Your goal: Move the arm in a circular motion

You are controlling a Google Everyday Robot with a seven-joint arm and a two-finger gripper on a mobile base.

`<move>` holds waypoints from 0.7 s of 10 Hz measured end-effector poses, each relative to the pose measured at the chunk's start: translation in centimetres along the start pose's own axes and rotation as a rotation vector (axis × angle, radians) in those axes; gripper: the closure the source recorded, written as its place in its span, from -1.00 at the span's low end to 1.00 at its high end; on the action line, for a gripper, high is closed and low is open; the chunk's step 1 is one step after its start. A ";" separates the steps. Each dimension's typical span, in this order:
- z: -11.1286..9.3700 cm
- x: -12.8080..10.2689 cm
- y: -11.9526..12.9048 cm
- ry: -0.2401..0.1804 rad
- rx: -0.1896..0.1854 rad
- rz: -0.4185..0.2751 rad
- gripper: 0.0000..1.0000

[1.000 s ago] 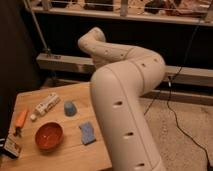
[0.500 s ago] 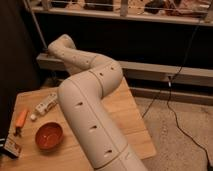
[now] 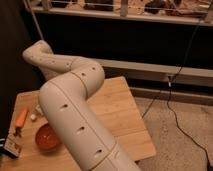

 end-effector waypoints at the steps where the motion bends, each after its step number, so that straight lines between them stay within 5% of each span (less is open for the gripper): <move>1: -0.2 0.9 2.5 0.008 0.005 -0.076 -0.30; 3: -0.8 4.0 7.4 0.026 -0.008 -0.226 -0.30; 7: -2.6 10.5 9.8 0.046 -0.045 -0.304 -0.30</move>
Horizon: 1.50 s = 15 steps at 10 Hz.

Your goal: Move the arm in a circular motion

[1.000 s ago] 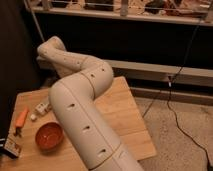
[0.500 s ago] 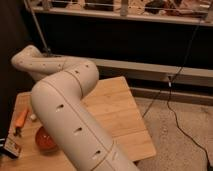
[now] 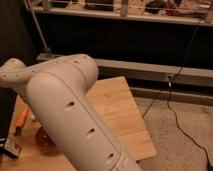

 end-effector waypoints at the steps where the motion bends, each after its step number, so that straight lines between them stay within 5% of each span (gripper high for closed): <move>1: -0.4 1.7 0.3 0.004 -0.011 0.011 -0.30; 6: -1.5 11.5 0.7 0.045 -0.094 0.192 -0.30; 12: -0.7 24.4 -1.3 0.113 -0.221 0.632 -0.30; 15: 0.0 29.3 -3.8 0.118 -0.200 0.800 -0.30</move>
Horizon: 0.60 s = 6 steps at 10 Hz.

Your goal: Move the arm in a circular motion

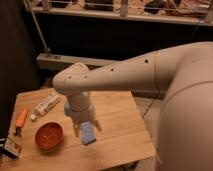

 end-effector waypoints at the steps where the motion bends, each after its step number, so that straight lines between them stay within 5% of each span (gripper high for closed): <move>1: -0.1 -0.1 -2.0 -0.023 0.011 0.054 -0.30; 4: -0.7 -0.4 -9.1 -0.109 0.059 0.224 -0.30; 6: -1.1 -1.1 -11.9 -0.164 0.074 0.278 -0.30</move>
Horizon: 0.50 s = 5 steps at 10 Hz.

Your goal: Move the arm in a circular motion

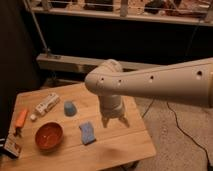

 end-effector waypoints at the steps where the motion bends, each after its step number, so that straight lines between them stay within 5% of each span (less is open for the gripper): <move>1: 0.0 -1.6 -1.5 -0.052 0.000 0.027 -0.30; 5: -0.4 -8.0 -6.6 -0.227 -0.004 0.108 -0.30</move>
